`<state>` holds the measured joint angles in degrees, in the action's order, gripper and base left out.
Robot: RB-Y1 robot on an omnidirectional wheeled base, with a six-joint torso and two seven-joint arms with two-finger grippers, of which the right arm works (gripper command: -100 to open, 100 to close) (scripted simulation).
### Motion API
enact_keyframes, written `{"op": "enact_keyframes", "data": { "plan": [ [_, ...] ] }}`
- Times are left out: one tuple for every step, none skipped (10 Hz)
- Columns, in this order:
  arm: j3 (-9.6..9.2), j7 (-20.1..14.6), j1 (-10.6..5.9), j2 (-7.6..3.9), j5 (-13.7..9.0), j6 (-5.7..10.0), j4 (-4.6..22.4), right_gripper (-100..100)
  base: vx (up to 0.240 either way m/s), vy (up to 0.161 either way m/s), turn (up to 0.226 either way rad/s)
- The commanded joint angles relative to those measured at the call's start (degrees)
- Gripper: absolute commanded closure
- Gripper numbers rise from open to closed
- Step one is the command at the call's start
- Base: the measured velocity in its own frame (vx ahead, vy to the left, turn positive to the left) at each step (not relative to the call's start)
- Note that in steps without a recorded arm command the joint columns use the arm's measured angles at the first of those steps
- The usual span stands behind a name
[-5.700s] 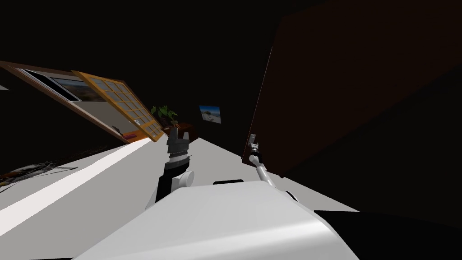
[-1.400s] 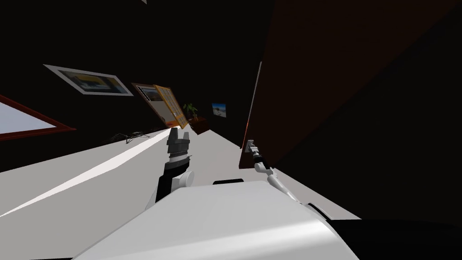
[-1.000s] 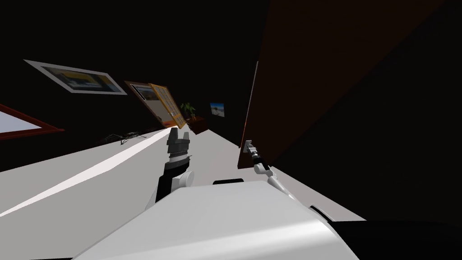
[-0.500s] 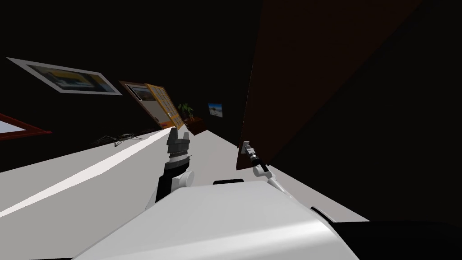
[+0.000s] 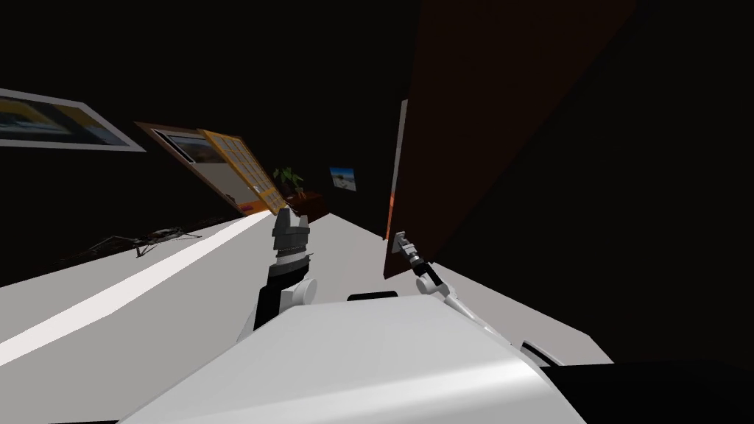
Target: Pull the door open
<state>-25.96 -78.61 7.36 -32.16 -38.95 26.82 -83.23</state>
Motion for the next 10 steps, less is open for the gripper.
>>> {"op": "enact_keyframes", "data": {
  "plan": [
    [-1.87,-0.8,0.94,-1.23,0.6,0.87,-1.7,100,-0.019,-0.004,-0.110],
    [-2.86,-1.3,1.31,-2.17,0.9,1.41,-2.4,100,-0.014,-0.016,-0.136],
    [-3.84,-1.9,1.67,-3.12,1.2,1.95,-3.1,100,-0.014,-0.036,-0.090],
    [-4.80,-2.5,2.01,-4.04,1.5,2.47,-3.7,100,-0.018,-0.045,-0.083],
    [-5.75,-3.1,2.35,-4.96,1.7,2.98,-4.4,100,-0.018,-0.051,-0.081],
    [-6.64,-3.6,2.65,-5.82,2.0,3.46,-5.0,100,-0.012,-0.060,-0.062],
    [-7.49,-4.1,2.94,-6.65,2.2,3.91,-5.5,100,-0.006,-0.068,-0.046],
    [-8.29,-4.6,3.21,-7.44,2.5,4.34,-6.1,100,-0.014,-0.081,-0.026],
    [-9.66,-5.5,3.66,-8.79,2.9,5.06,-7.0,100,-0.036,-0.125,-0.002],
    [-10.66,-6.1,3.97,-9.79,3.2,5.59,-7.6,100,-0.043,-0.163,0.022]
  ]
}}
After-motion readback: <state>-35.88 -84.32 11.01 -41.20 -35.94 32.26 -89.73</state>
